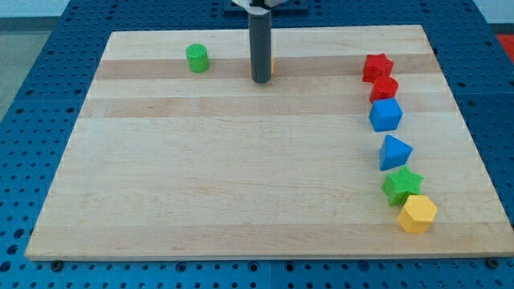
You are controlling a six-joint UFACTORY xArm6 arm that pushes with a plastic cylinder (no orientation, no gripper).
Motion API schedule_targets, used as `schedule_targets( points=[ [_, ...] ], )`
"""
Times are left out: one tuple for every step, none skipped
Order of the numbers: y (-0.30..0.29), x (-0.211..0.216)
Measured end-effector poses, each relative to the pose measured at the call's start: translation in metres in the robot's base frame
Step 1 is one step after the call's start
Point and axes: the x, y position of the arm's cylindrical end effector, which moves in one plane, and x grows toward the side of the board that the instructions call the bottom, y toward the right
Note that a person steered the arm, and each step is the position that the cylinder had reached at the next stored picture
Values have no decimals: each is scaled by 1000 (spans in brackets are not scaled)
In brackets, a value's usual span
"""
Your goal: Move the red star towards the heart
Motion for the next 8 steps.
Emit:
schedule_targets(
  points=[
    [0,-21],
    [15,-35],
    [119,-59],
    [231,-56],
    [318,-38],
    [315,3],
    [263,17],
    [212,8]
  ],
)
